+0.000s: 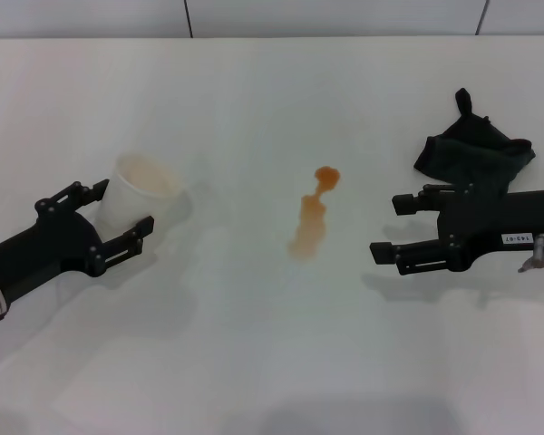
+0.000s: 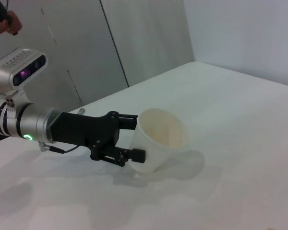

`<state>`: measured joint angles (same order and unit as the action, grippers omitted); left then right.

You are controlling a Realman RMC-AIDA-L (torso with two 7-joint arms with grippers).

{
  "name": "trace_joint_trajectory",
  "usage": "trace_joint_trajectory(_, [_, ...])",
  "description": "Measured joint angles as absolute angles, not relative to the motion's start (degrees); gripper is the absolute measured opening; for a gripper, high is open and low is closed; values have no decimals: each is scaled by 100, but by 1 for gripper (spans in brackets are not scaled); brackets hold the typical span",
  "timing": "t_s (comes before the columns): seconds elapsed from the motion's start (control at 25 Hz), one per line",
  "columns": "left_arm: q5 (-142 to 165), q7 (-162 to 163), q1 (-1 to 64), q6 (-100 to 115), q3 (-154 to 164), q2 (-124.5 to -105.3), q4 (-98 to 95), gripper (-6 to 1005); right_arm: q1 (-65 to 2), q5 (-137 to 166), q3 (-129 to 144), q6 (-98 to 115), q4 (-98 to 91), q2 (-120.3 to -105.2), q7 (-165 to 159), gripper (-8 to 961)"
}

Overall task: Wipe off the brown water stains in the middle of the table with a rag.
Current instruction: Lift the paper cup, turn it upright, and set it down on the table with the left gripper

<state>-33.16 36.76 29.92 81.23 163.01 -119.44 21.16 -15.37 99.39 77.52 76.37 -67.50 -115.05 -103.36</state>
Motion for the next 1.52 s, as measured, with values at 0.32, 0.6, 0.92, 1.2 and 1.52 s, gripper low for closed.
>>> trace_joint_trajectory(0.32, [-3324, 3569, 2936, 8128, 16304, -11944, 2067, 779, -1564, 9941, 7752, 7638, -6750, -11505, -10345, 854])
trace_joint_trajectory(0.6, [-3318, 3411, 2880, 8131, 16304, -11946, 2038, 779, -1618, 9941, 7752, 7638, -6748, -11505, -10351, 854])
trace_joint_trajectory(0.92, [-3309, 3278, 2767, 8123, 16304, -11947, 1952, 778, -1698, 9940, 7752, 7632, -6719, -11505, -10359, 854])
trace_joint_trajectory(1.2, [-3313, 3082, 2697, 8115, 16304, -11948, 1894, 778, -1762, 9946, 7752, 7630, -6699, -11505, -10389, 854])
trace_joint_trajectory(1.52, [-3313, 3057, 2628, 8106, 16304, -11953, 1886, 777, -1788, 10027, 7767, 7632, -6727, -11505, -10459, 854])
